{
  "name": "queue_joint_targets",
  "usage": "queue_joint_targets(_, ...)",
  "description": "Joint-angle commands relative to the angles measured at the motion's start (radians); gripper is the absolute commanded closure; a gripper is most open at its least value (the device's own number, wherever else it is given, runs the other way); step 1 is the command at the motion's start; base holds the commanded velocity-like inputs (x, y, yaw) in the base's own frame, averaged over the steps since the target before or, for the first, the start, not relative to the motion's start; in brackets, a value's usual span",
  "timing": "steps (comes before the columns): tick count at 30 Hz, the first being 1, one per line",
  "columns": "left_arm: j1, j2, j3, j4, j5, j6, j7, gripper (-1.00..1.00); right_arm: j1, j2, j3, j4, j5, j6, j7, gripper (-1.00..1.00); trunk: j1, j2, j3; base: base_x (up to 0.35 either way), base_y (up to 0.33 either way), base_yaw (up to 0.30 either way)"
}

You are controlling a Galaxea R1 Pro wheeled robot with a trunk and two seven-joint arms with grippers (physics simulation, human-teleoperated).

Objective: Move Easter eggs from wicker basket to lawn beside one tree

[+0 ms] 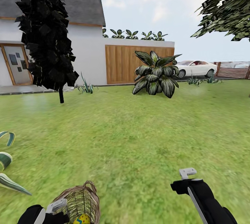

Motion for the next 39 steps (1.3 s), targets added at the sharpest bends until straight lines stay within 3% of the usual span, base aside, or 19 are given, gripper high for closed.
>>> queue_joint_targets(1,-0.001,0.000,0.002,-0.001,-0.001,0.005,-0.003,-1.00,-0.001,-0.001,0.001,0.001,0.006,0.005,0.005,-1.00,0.004,-0.008,-0.004,0.000,0.000,0.000)
queue_joint_targets(10,-0.001,0.000,0.002,-0.002,-0.001,0.005,-0.003,-1.00,0.000,0.000,0.002,0.007,0.007,0.005,0.006,-1.00,0.038,-0.071,-0.033,0.000,0.000,0.000)
queue_joint_targets(16,-0.001,-0.003,0.001,-0.001,-0.002,0.005,-0.006,-1.00,-0.001,0.001,0.002,0.007,0.007,0.005,0.006,-1.00,0.038,-0.071,-0.033,0.040,0.000,0.000)
queue_joint_targets(25,-0.001,0.000,0.000,-0.004,-0.002,0.005,-0.006,-1.00,-0.001,0.001,0.001,0.052,0.007,0.005,0.006,-1.00,0.038,-0.071,-0.033,0.297,0.000,0.000)
queue_joint_targets(39,-0.001,0.001,0.001,-0.007,-0.003,0.006,-0.005,-1.00,-0.001,0.002,0.009,0.055,0.007,0.005,0.006,-1.00,0.038,-0.071,-0.033,0.019,0.000,0.000)
